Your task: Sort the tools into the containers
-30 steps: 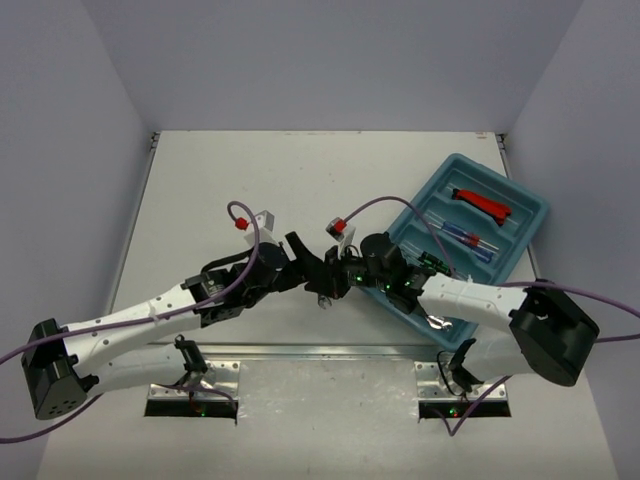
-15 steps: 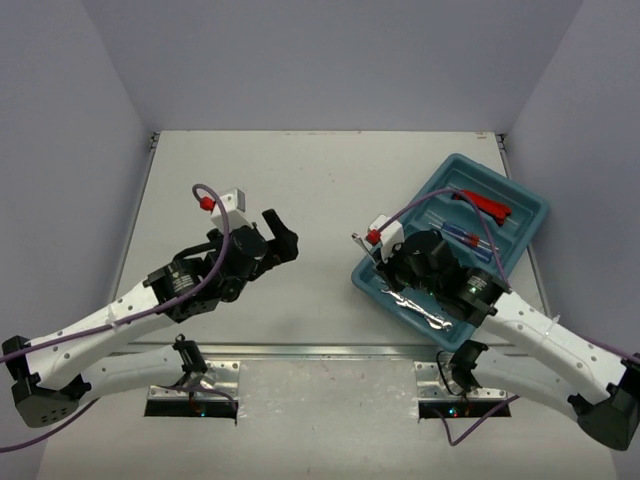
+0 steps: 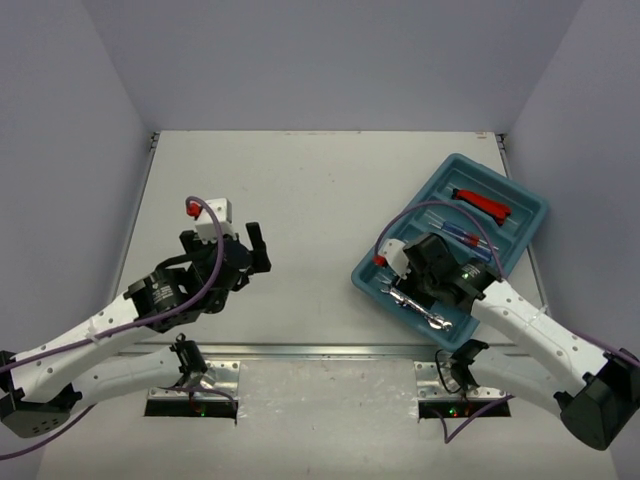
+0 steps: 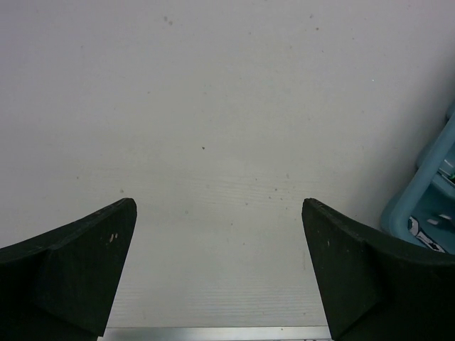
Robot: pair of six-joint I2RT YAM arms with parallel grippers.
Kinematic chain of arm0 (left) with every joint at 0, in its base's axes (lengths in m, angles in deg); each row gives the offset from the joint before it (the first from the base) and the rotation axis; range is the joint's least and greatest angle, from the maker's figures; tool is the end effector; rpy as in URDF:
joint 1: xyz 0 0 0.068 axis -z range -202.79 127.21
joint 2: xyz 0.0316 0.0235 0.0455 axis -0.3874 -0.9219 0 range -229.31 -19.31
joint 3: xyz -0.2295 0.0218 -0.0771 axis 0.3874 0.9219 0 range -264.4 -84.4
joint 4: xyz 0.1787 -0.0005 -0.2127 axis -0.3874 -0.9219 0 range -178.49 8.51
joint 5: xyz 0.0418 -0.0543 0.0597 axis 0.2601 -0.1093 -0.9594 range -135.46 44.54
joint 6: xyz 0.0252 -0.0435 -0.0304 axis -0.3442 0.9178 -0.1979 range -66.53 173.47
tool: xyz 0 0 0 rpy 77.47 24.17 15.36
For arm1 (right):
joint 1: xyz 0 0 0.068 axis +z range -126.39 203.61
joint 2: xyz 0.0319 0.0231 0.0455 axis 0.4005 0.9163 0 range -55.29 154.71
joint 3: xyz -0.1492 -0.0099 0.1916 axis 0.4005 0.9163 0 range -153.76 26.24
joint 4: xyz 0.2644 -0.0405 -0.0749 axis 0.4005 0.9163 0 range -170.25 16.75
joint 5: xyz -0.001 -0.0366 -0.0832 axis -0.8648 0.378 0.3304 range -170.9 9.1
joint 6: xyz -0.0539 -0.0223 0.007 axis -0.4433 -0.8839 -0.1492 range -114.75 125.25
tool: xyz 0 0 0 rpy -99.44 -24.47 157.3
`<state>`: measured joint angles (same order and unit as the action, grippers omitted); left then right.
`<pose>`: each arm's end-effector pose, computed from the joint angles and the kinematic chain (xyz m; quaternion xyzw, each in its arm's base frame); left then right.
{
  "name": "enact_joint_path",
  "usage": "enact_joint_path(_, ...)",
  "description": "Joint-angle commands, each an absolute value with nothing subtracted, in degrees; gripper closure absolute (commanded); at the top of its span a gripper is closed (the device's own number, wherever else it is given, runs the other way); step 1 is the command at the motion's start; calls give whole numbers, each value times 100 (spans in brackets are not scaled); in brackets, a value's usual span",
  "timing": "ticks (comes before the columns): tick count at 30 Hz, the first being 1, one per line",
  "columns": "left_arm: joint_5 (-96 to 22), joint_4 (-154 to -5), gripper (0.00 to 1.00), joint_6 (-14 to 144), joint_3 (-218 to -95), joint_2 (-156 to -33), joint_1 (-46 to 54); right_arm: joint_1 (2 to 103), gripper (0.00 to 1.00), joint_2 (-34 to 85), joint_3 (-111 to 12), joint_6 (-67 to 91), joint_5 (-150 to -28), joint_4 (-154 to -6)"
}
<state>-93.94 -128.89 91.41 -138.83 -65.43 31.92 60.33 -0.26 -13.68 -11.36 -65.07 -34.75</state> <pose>0.1350 -0.1356 0.3144 -0.0544 0.8403 -0.0274 0.5387 0.1766 0.1172 0.1939 -0.3987 0.8719 -0.0873 0.2707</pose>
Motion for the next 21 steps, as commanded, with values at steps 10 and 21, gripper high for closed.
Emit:
enact_joint_path(10,-10224,-12646,0,9283,-13809,-5903,2111,6008,1,-1526,-2768,1604,-5046,-3761)
enact_joint_path(21,-10244,-11690,0,7883,-13224,-3919,1881,6008,1,-3698,-3265,2153,-4459,-2812)
